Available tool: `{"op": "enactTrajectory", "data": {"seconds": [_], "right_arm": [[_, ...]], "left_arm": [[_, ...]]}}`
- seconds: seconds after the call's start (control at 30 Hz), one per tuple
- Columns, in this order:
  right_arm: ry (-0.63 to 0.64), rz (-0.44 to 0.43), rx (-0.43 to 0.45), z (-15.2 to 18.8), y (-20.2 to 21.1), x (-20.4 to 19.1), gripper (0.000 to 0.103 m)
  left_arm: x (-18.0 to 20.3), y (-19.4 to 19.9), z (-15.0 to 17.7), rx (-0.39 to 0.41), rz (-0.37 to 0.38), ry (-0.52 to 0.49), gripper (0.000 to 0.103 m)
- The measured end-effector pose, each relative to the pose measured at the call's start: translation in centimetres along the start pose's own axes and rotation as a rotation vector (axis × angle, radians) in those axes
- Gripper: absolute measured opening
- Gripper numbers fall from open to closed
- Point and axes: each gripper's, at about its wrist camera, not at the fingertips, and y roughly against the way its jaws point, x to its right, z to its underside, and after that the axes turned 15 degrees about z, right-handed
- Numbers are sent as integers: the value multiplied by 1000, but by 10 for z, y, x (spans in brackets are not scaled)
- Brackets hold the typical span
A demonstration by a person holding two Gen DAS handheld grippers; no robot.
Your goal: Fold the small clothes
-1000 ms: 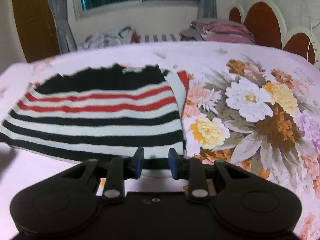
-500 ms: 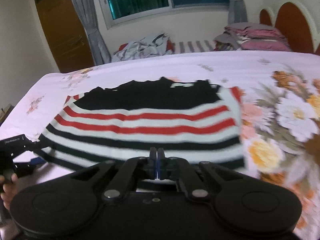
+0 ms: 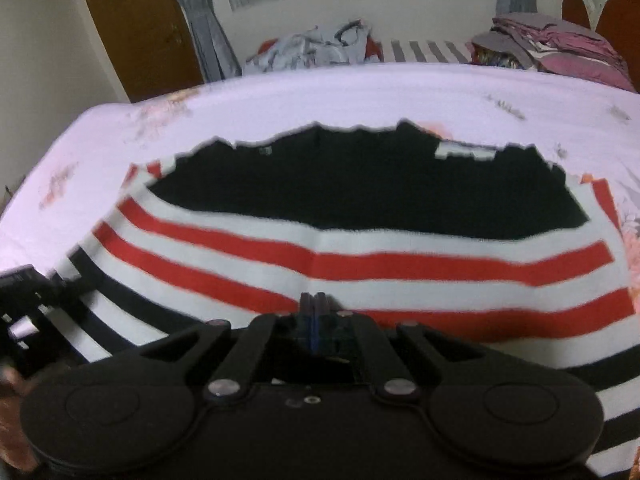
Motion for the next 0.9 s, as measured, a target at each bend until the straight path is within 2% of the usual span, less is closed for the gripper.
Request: {"op": "enactTrajectory", "data": {"seconds": [0.03, 0.07, 0.1, 0.17, 0.23, 0.3, 0.37, 0.43, 0.6, 0.73, 0.8, 0.87, 0.9], "right_arm": [[4, 15, 5, -2, 5, -1, 0], [20, 24, 34, -3, 11, -1, 3], [30, 20, 44, -2, 13, -1, 3], [34, 11, 2, 4, 2, 5, 0], [15, -14, -6, 3, 1, 9, 0], [22, -29, -11, 2, 2, 12, 0], [-9, -57, -2, 1, 7, 22, 0], [-79, -83, 34, 4, 19, 42, 8], [-206, -101, 96, 10, 49, 104, 8], [-317, -73, 133, 15, 73, 172, 8], [-367, -63, 142, 18, 82, 202, 8], [-405, -54, 147, 23, 92, 232, 8], [-422, -52, 139, 26, 95, 244, 9]], "left_arm": [[8, 5, -3, 9, 31, -35, 16], [15, 7, -2, 5, 30, -72, 16], [16, 4, -2, -8, -2, -78, 16], [7, -8, -2, -44, -81, -67, 16], [1, -10, -3, -40, -63, -44, 16], [11, -11, -3, -45, -70, -83, 16], [30, -8, -2, -38, -45, -134, 16], [54, -6, 1, -48, -23, -187, 16], [140, -22, 27, -116, 69, -335, 16], [216, -56, 84, -255, 97, -517, 16], [241, -75, 117, -338, 80, -612, 16], [250, -101, 160, -465, 49, -666, 16], [247, -117, 183, -556, 14, -689, 16]]}}
